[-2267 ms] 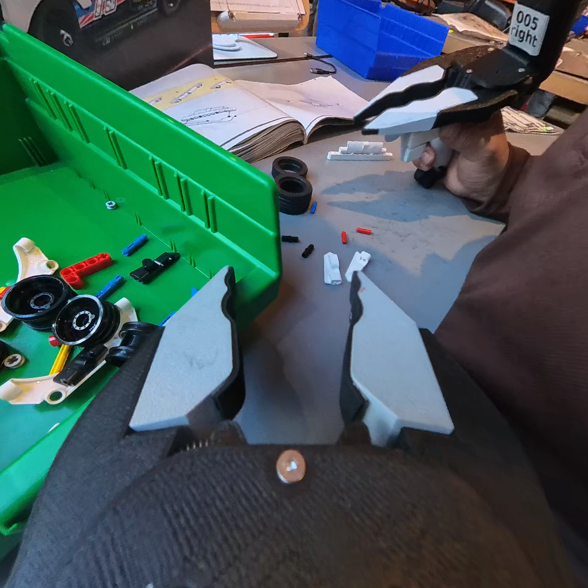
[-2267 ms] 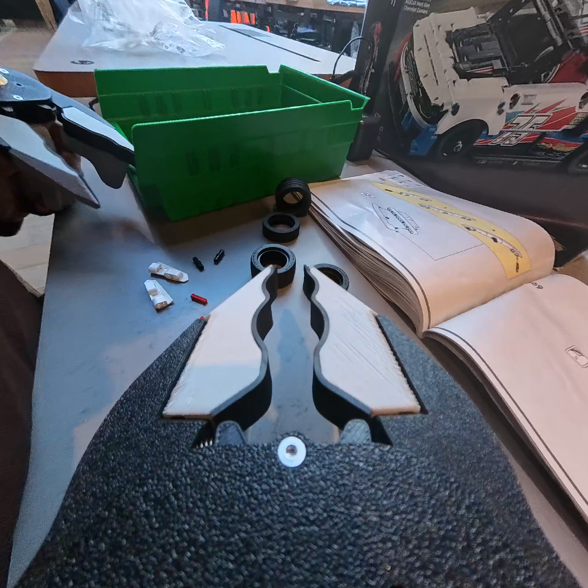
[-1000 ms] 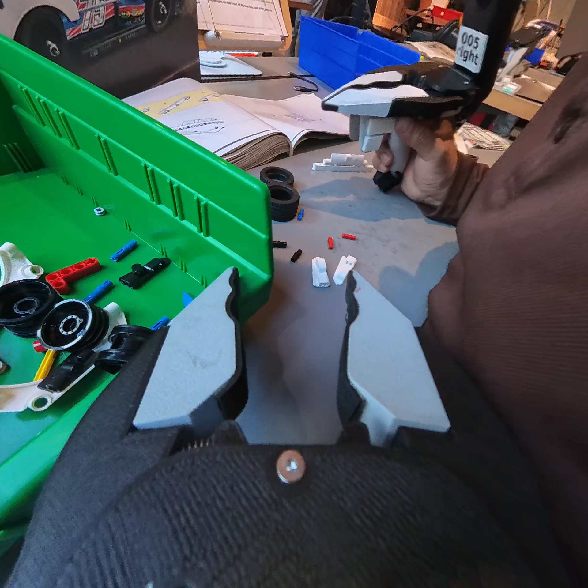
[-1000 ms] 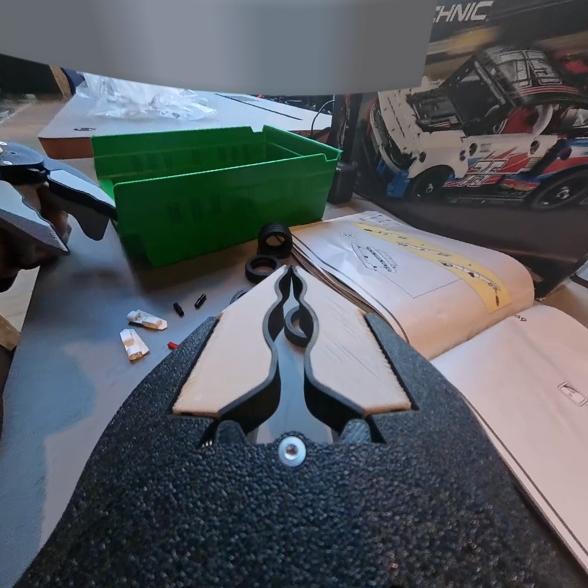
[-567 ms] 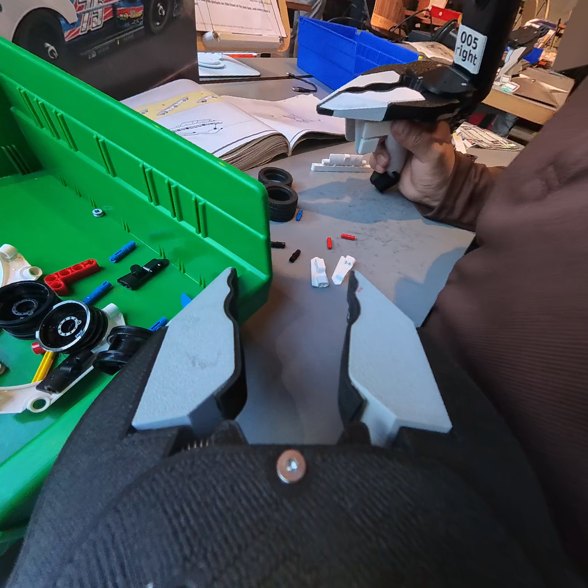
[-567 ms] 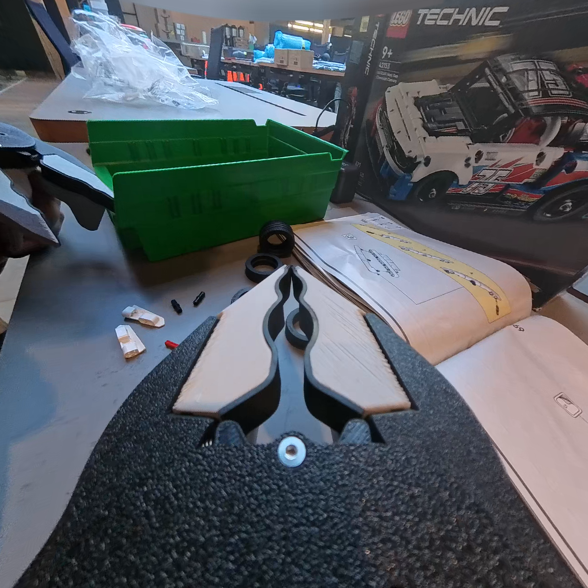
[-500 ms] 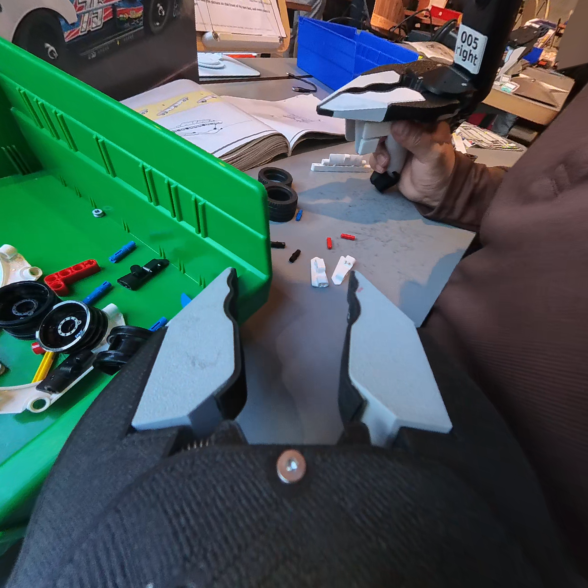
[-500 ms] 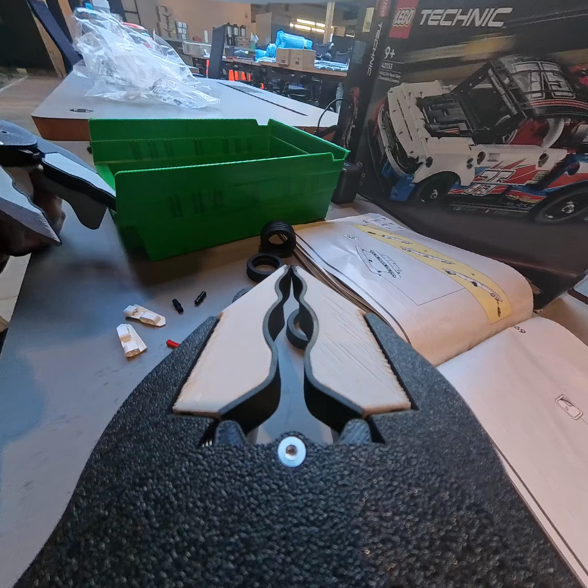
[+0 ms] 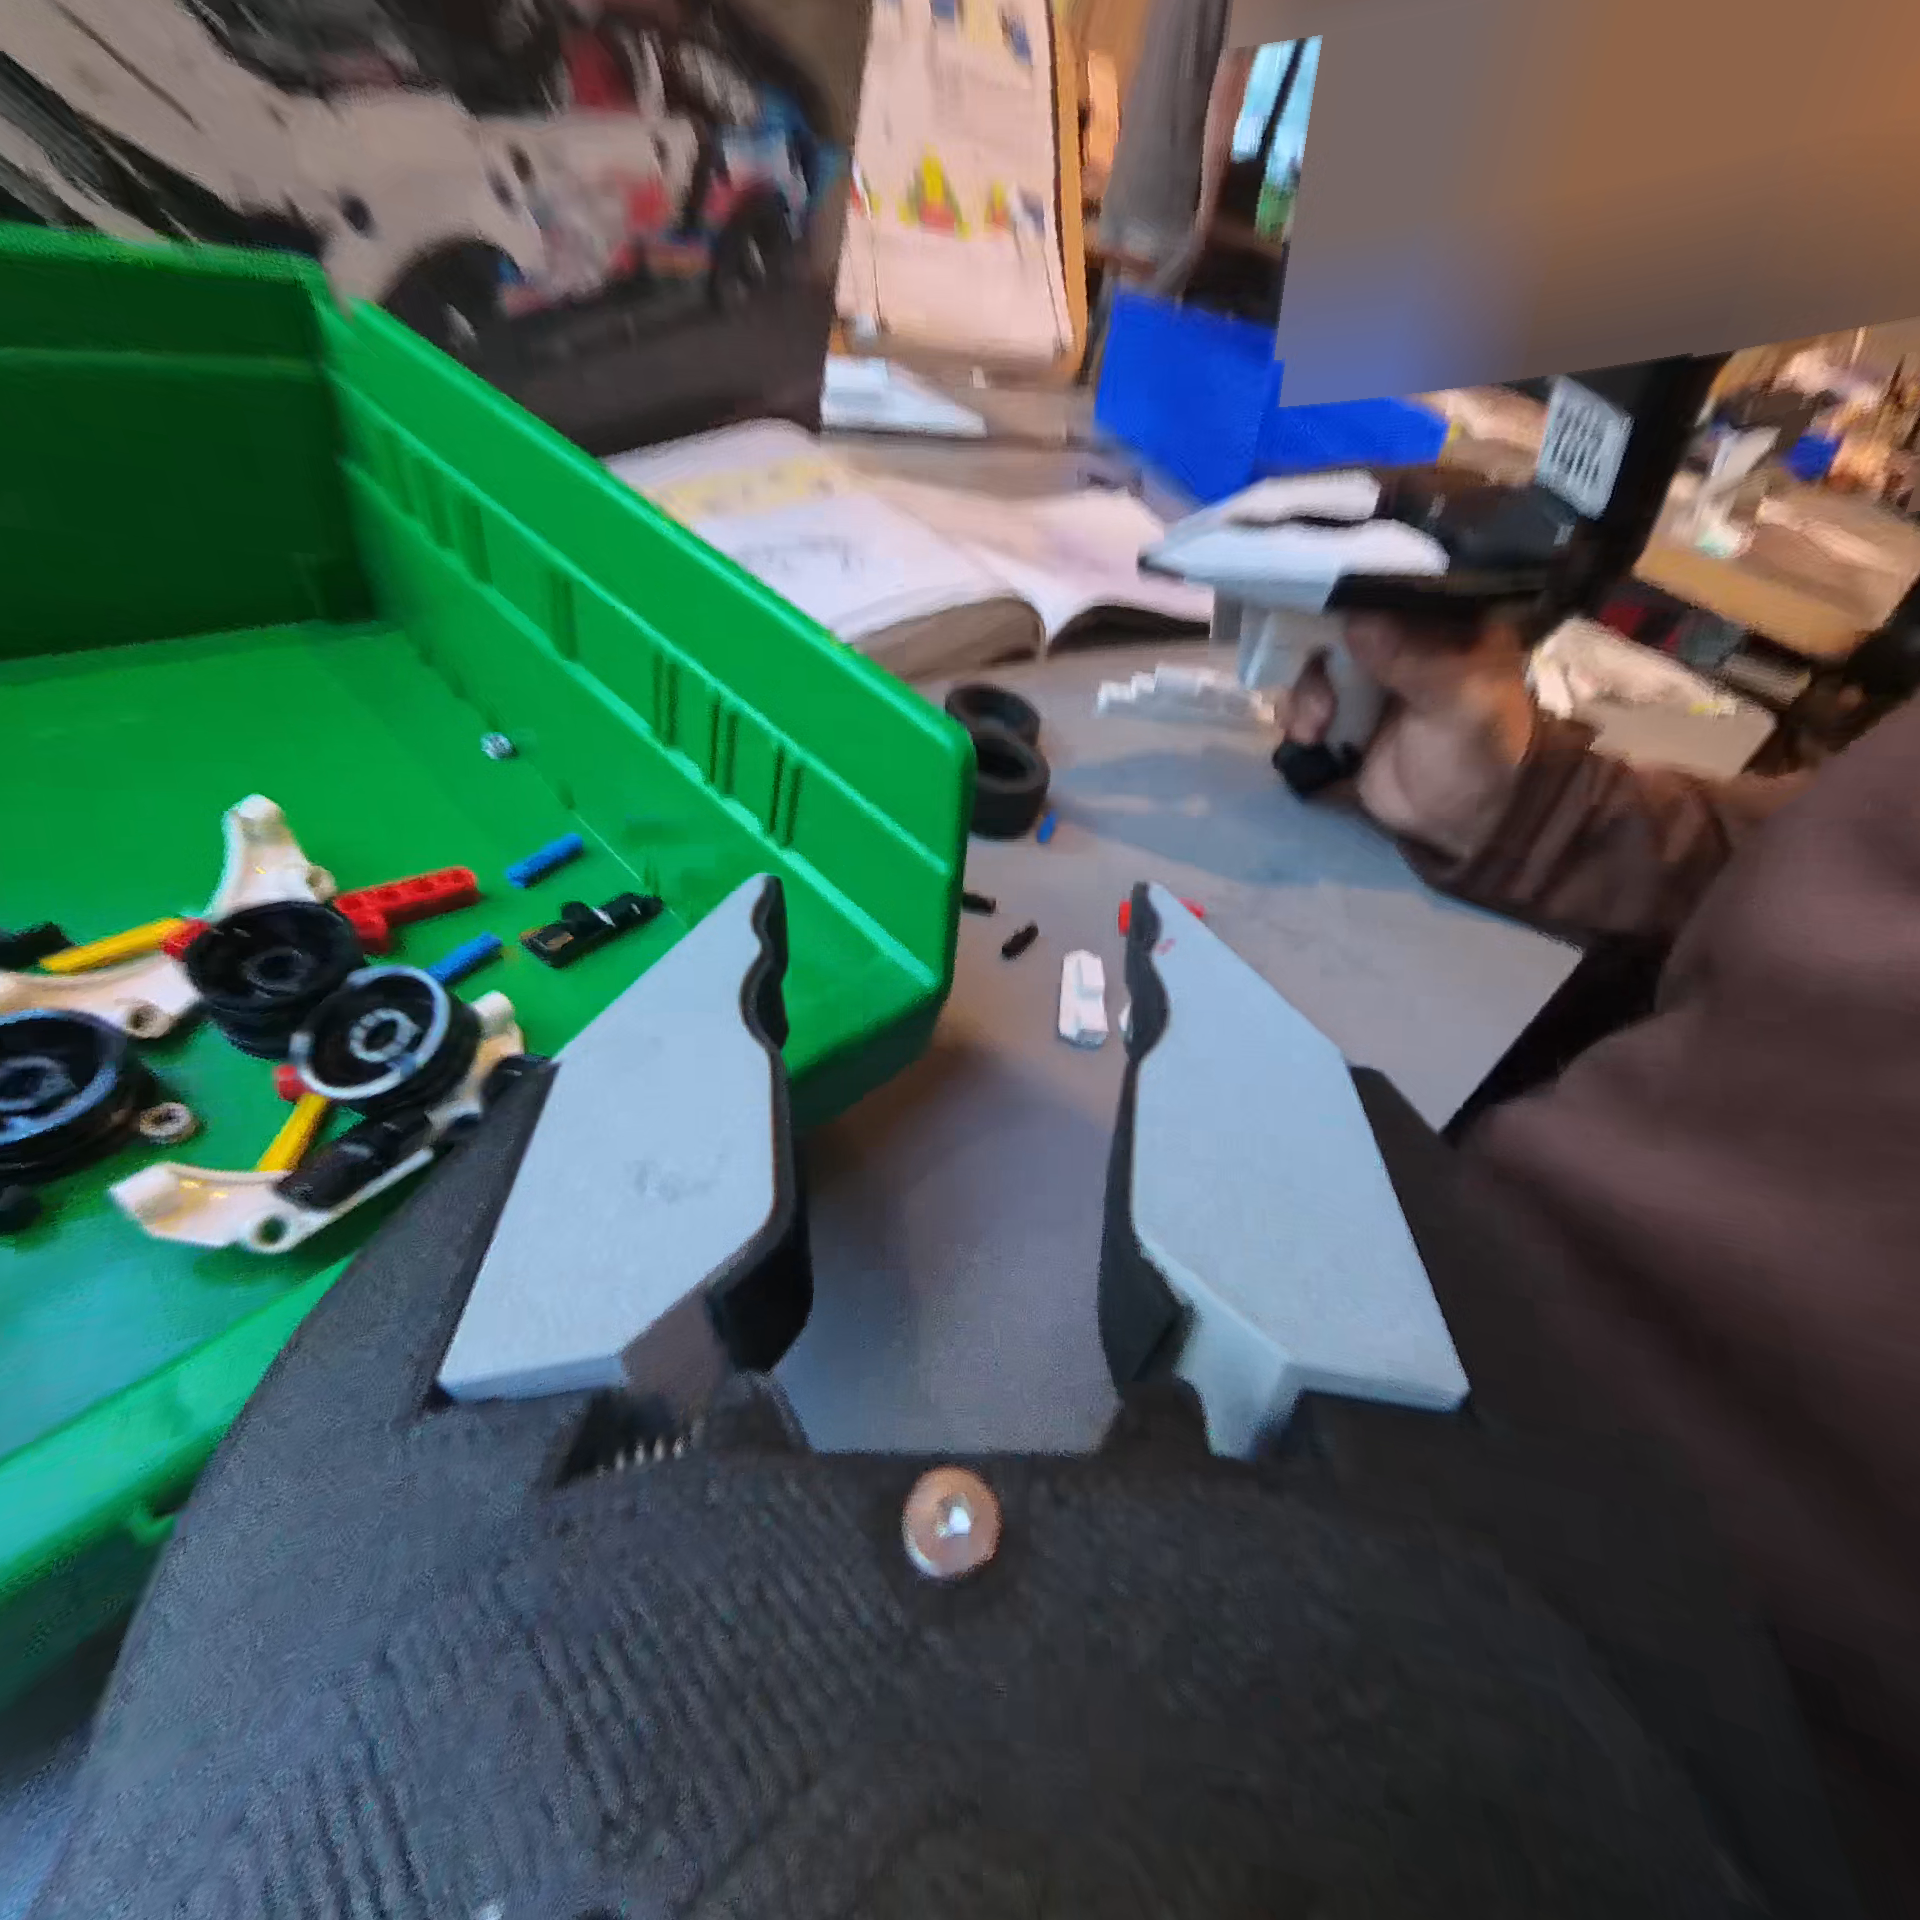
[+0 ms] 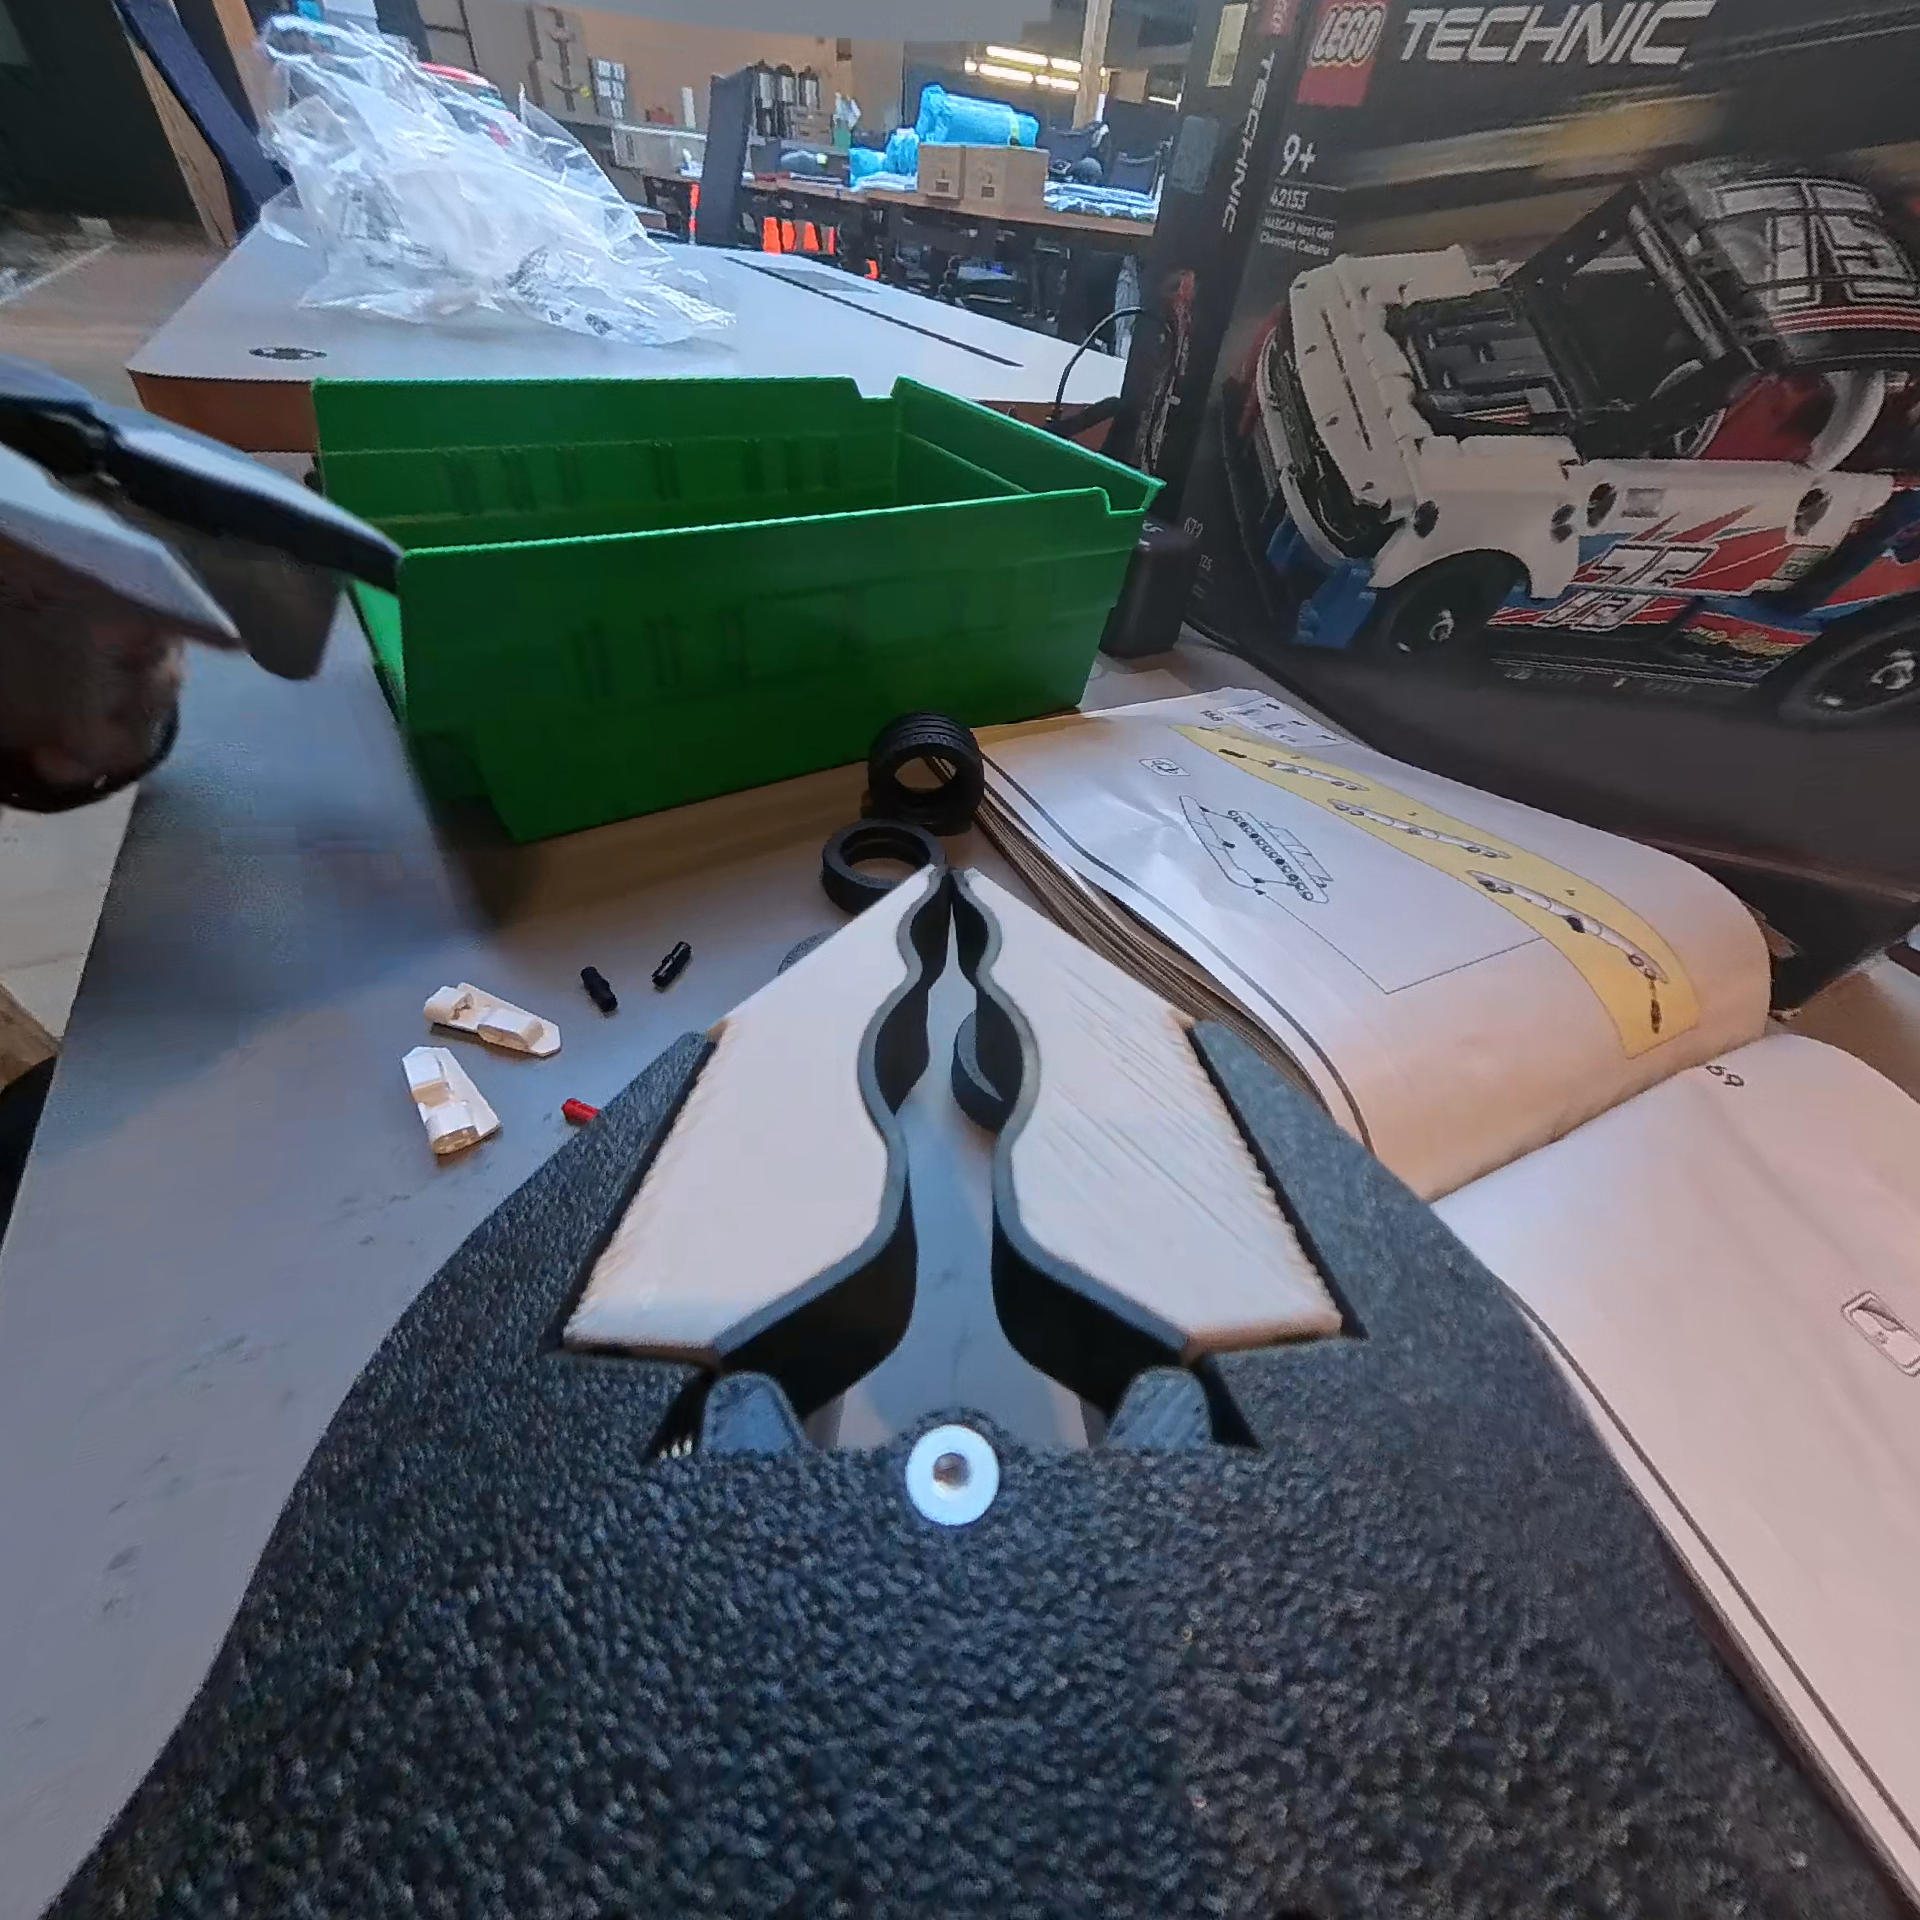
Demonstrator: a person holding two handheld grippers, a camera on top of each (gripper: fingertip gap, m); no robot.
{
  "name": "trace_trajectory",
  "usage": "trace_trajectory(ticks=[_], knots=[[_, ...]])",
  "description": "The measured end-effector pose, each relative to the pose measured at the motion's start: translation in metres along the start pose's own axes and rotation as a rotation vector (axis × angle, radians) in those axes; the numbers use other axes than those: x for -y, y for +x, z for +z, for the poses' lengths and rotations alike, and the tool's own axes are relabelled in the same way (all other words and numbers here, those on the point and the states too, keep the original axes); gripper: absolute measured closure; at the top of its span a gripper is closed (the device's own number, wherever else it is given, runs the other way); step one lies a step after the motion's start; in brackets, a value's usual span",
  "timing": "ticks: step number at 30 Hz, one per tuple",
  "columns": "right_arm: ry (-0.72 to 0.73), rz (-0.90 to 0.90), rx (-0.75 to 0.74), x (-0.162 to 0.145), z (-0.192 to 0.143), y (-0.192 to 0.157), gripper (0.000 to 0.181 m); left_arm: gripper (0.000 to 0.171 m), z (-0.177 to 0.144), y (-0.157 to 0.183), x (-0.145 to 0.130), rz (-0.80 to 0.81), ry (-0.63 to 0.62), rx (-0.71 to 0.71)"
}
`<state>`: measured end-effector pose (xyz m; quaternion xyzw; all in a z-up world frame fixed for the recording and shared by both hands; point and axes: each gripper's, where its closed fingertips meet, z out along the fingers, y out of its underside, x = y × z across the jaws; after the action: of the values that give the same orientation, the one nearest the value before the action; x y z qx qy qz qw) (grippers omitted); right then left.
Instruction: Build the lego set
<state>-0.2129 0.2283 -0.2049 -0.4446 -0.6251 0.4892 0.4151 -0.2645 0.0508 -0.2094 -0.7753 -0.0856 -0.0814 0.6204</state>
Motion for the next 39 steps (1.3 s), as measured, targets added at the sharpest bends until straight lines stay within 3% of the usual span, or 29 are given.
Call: trace_trajectory(ticks=[4,7,10,14,19,24,28,32,35,36,39], knots=[[-0.004,0.003,-0.007,-0.001,-0.001,0.001,0.181,0.116,-0.034,-0.036,0.042,0.07,0.092,0.204],[-0.006,0.007,-0.008,-0.001,0.0,0.002,0.181,0.118,-0.061,-0.079,0.068,0.109,0.014,0.359],[-0.01,0.007,-0.008,-0.002,0.0,0.002,0.181,0.128,-0.066,-0.102,0.075,0.127,-0.128,0.346],[-0.015,0.002,-0.014,-0.003,0.0,0.002,0.181,0.139,-0.059,-0.114,0.051,0.094,-0.378,0.258],[-0.017,0.012,-0.009,-0.003,0.0,0.002,0.181,0.145,-0.061,-0.116,-0.004,0.037,-0.831,0.137],[-0.007,0.036,0.0,-0.002,-0.001,0.004,0.181,0.151,-0.049,-0.11,-0.014,-0.004,-1.037,0.023],[0.013,0.057,0.011,0.0,-0.003,0.005,0.181,0.152,-0.057,-0.121,-0.038,0.069,-1.295,0.005],[0.03,0.078,0.025,0.002,-0.005,0.005,0.181,0.148,-0.061,-0.115,-0.057,0.035,-1.449,-0.048],[0.039,0.091,0.041,0.003,-0.005,0.004,0.181,0.151,-0.065,-0.126,-0.069,0.142,-1.554,0.017],[0.042,0.095,0.049,0.004,-0.004,0.003,0.181,0.159,-0.065,-0.129,-0.069,0.183,-1.574,0.033],[0.049,0.098,0.061,0.005,-0.005,0.0,0.181,0.158,-0.065,-0.13,-0.069,0.228,-1.604,0.058]])
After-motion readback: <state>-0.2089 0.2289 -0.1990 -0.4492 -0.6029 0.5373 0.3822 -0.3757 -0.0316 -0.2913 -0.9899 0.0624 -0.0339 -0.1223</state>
